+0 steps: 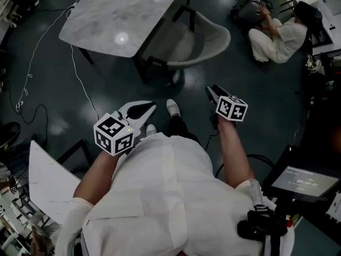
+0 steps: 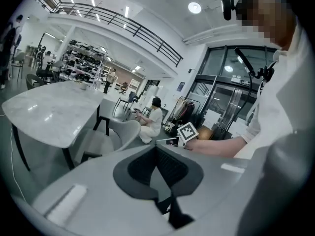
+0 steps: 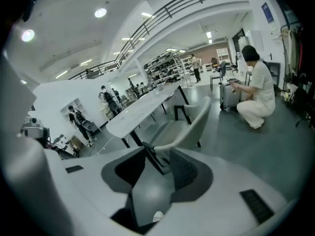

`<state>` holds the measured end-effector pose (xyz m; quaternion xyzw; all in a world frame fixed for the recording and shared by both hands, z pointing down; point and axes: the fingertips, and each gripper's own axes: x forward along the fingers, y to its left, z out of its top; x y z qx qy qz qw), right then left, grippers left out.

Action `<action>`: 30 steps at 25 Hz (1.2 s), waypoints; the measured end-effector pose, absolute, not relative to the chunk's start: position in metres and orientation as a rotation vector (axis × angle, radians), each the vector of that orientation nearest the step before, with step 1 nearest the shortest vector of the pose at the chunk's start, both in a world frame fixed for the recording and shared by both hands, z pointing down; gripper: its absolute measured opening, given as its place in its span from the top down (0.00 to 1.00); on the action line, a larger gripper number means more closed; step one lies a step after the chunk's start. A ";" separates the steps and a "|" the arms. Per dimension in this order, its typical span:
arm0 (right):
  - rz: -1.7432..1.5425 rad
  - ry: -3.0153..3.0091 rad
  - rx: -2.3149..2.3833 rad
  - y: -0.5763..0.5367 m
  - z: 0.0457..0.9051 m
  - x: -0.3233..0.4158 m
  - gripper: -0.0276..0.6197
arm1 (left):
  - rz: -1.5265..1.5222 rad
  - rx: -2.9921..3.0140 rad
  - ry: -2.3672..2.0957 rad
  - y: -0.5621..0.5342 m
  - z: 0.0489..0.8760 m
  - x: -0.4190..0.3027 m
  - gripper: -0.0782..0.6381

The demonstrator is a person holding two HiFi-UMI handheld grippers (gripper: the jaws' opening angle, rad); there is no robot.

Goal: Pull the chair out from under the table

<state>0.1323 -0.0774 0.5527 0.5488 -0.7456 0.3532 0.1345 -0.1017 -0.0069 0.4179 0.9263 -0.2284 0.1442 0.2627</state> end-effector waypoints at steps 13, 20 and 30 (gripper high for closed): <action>1.386 -2.020 1.753 -0.315 0.627 0.253 0.62 | 0.425 2.474 -0.727 -0.179 0.423 -0.034 0.88; 1.507 -1.924 1.778 -0.426 0.696 0.316 0.59 | 0.430 2.431 -0.837 -0.257 0.450 0.002 0.88; 1.643 -1.808 1.757 -0.419 0.726 0.302 0.59 | 0.448 2.395 -0.969 -0.237 0.435 -0.027 0.88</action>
